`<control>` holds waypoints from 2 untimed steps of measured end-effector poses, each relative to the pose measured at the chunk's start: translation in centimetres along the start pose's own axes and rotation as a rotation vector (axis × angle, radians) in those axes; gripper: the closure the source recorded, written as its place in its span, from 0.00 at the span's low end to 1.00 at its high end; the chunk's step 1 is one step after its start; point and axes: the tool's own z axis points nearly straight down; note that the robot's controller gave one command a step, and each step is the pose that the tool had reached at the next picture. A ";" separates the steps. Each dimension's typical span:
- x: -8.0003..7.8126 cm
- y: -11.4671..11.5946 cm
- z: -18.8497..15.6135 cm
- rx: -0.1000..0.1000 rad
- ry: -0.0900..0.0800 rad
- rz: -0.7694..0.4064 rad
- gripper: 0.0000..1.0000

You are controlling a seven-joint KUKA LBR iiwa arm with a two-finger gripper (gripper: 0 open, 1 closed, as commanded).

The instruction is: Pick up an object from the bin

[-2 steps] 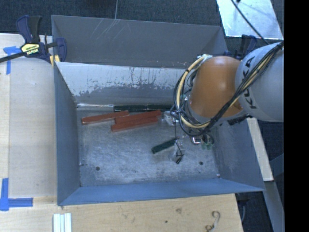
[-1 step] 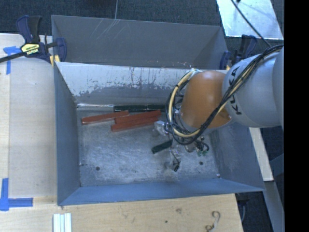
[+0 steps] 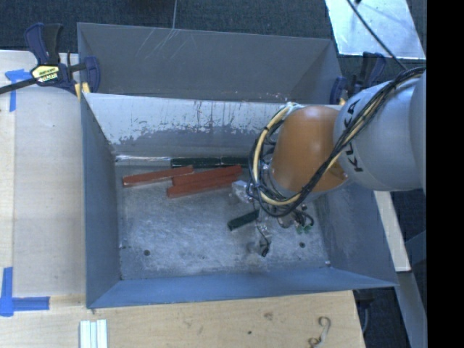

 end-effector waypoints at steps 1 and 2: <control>-0.1 0.0 -0.1 0.001 -0.003 0.000 1.00; -0.2 0.0 -6.5 0.001 -0.003 0.000 1.00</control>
Offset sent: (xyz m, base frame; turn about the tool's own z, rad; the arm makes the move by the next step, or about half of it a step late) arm 0.0000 0.0000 0.0000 0.0000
